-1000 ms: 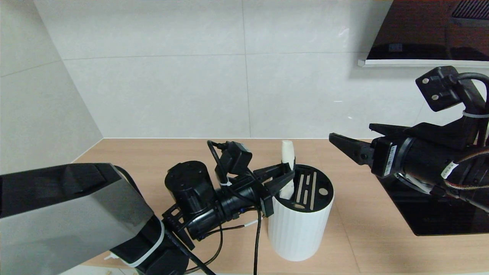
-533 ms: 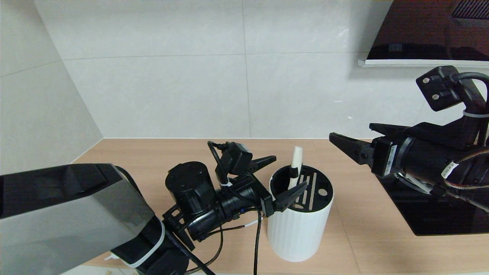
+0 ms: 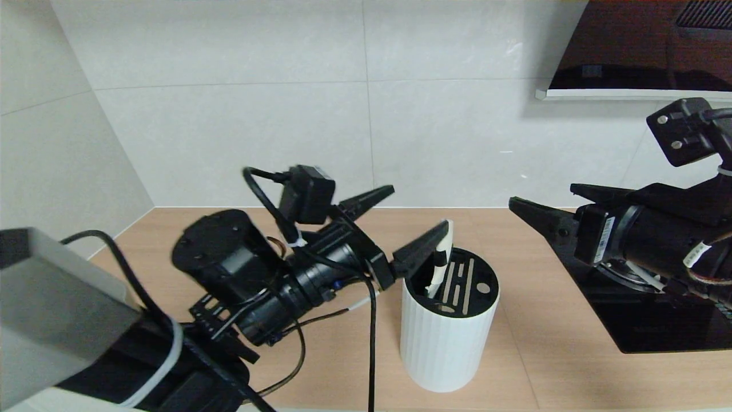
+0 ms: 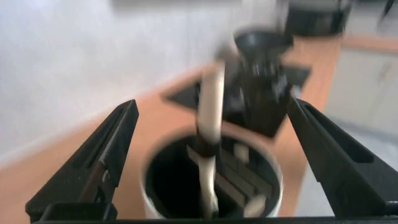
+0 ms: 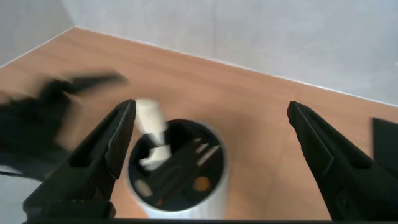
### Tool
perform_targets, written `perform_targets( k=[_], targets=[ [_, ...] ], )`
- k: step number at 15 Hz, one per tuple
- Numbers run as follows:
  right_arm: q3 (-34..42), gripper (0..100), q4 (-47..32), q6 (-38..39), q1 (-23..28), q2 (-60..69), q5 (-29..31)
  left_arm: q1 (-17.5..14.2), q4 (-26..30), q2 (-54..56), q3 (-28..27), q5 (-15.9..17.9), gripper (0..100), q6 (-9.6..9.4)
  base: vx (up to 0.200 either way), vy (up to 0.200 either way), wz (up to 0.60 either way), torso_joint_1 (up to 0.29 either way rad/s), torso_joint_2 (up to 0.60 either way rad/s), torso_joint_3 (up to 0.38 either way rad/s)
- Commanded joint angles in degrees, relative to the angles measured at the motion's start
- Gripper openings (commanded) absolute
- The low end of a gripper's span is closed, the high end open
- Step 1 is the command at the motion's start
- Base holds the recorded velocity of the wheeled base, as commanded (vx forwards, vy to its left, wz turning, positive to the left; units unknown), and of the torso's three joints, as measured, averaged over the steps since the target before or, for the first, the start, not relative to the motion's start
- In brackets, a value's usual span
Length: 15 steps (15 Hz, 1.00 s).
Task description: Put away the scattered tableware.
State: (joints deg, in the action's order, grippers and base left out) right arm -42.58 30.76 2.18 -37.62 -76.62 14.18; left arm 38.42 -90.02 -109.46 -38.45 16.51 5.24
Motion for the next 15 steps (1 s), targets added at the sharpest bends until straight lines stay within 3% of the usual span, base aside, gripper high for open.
perform_targets(
  k=[1, 6, 8, 9, 11, 12, 15],
  targets=[
    [5.1, 100, 0.4, -0.1, 3.2, 5.3, 0.1, -2.8, 0.0, 14.1, 3.0, -2.5, 100, 0.21, 0.000, 0.000, 0.00, 0.000, 0.00, 0.000],
    [19.2, 100, -0.3, -0.8, 11.3, 27.7, 0.1, -13.7, 1.2, 35.0, 19.8, -3.5, 100, 1.61, 0.000, 0.000, 0.00, 0.000, 0.00, 0.000],
    [22.3, 100, -3.9, -3.1, 15.3, 39.5, 0.1, -19.1, 6.1, 45.1, 24.7, -3.4, 100, 1.70, 0.000, 0.000, 0.00, 0.000, 0.00, 0.000],
    [22.1, 100, -8.7, -4.0, 18.2, 45.3, 0.1, -20.9, 10.3, 50.6, 25.9, -3.2, 100, 1.97, 0.000, 0.000, 0.00, 0.000, 0.00, 0.000],
    [20.6, 100, -17.0, -5.3, 22.0, 53.2, -0.3, -21.6, 19.1, 59.7, 26.1, -3.3, 100, 3.46, 0.000, 0.000, 0.00, 0.000, 0.00, 0.000],
    [18.7, 100, -24.1, -6.0, 23.8, 59.4, -0.4, -22.0, 29.4, 68.3, 25.4, -3.3, 100, 3.90, 0.000, 0.000, 0.00, 0.000, 0.00, 0.000],
    [17.2, 100, -35.4, -6.3, 24.3, 69.2, -0.3, -23.4, 49.0, 83.6, 22.4, -3.1, 100, 5.66, 0.000, 0.000, 0.00, 0.000, 0.00, 0.000]
  ],
)
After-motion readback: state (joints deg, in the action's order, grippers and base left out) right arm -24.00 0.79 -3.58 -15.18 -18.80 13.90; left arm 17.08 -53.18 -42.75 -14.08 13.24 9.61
